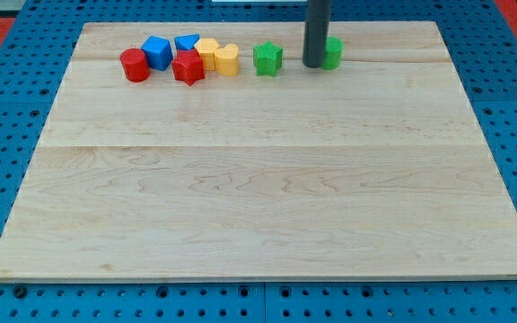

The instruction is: Separate yellow hexagon and red star from the blue triangle

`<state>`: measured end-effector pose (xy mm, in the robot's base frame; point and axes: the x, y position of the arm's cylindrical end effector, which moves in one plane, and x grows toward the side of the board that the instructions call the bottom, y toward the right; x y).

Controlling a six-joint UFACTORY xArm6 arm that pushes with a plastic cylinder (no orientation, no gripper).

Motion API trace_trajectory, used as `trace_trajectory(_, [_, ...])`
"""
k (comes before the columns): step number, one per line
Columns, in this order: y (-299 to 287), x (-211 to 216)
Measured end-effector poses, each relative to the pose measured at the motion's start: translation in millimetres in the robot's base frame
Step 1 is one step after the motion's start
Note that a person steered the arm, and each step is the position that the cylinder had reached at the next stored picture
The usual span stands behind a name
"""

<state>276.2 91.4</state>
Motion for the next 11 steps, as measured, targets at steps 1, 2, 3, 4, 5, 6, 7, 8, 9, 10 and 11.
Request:
trace_trajectory(1, [32.1, -3.8])
trace_trajectory(2, [33.0, -3.6])
trace_trajectory(3, [37.4, -3.6])
trace_trajectory(4, [11.1, -2.8])
trace_trajectory(5, [-21.8, -13.1])
trace_trajectory(6, [-24.0, -45.2])
trace_trajectory(7, [-49.5, -55.7])
trace_trajectory(8, [-104.4, -47.6])
trace_trajectory(9, [-131.5, -32.7])
trace_trajectory(10, [-157.4, -34.2])
trace_trajectory(11, [-175.1, -37.6])
